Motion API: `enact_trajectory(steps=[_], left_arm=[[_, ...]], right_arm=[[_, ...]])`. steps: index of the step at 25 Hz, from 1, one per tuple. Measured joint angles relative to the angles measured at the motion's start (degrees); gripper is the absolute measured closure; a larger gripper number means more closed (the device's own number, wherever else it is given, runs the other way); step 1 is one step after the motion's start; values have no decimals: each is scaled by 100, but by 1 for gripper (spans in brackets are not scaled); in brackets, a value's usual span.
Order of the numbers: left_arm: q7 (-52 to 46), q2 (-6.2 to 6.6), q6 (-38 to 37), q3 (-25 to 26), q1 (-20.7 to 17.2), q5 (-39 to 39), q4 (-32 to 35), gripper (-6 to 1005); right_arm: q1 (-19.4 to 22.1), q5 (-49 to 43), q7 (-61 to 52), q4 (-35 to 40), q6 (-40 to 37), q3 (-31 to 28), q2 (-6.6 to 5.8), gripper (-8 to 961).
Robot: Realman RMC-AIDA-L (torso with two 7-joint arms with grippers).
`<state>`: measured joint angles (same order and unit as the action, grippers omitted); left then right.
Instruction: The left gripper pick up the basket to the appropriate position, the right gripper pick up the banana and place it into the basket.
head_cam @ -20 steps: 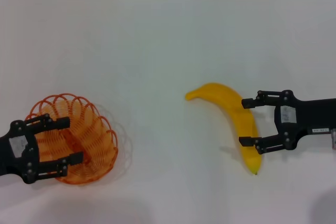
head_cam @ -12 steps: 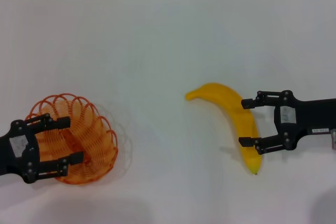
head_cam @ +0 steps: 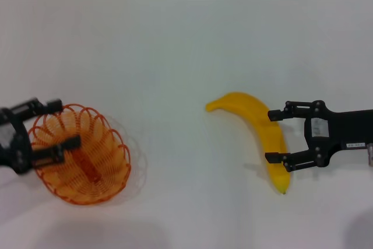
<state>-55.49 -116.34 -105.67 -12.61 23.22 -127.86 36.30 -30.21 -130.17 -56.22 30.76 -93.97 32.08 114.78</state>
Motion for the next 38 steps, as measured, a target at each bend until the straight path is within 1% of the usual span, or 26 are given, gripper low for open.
enact_trajectory(steps=[3,6,8,10,11,12,14,15,17,19,20,21,22,25,27,31,33,38], left_arm=[[-910,17,1,3,83,319,672,175],[-2110,22,28,-18,265,361,1626,175],[-3144,110,58,-102,503,155,2263,176],[-3946,262,70,-209,798,-220,2636,176],[-4310,386,72,-285,1033,-516,2758,177],[-4565,478,72,-370,1219,-855,2789,177],[-4859,620,78,-593,1604,-1595,2818,177],[-4922,655,84,-710,1763,-1916,2827,177],[-5011,673,74,-967,2024,-2564,2841,178],[-5021,641,61,-1362,2278,-3177,2854,178],[-4972,597,56,-1562,2341,-3361,2858,178],[-4882,527,78,-1853,2387,-3524,2880,179],[-4811,468,90,-2040,2397,-3597,2892,179],[-4455,123,373,-2477,2372,-3640,3139,179],[-4208,-46,610,-2755,2362,-3608,3173,180],[-4183,-51,886,-3387,2362,-3594,2766,181],[-4203,-52,983,-3578,2363,-3588,2618,181],[-4265,-63,1173,-3779,2397,-3507,2404,182]], right_arm=[[-15,-10,-19,0,-10,0,0,61],[-22,-9,-25,0,-11,-2,-2,61],[-21,-5,-26,1,-29,-17,-6,61],[-22,-4,-26,5,-37,-31,-13,61],[-26,-3,-27,7,-39,-34,-15,62],[-34,-3,-29,7,-40,-36,-18,62],[-56,-2,-32,9,-41,-29,-19,62],[-68,-1,-33,9,-44,-20,-18,62],[-83,0,-41,9,-48,-14,-19,62],[-101,0,-46,9,-52,-13,-23,62],[-113,1,-48,7,-52,-13,-24,62],[-125,1,-48,4,-52,-10,-24,62],[-135,1,-48,3,-52,-8,-24,62],[-142,1,-48,1,-53,-3,-26,62],[-143,1,-48,0,-53,-2,-26,62],[-150,1,-48,0,-53,-1,-24,62],[-151,1,-48,-1,-53,-10,-25,62],[-152,1,-47,0,-51,-27,-28,62]])
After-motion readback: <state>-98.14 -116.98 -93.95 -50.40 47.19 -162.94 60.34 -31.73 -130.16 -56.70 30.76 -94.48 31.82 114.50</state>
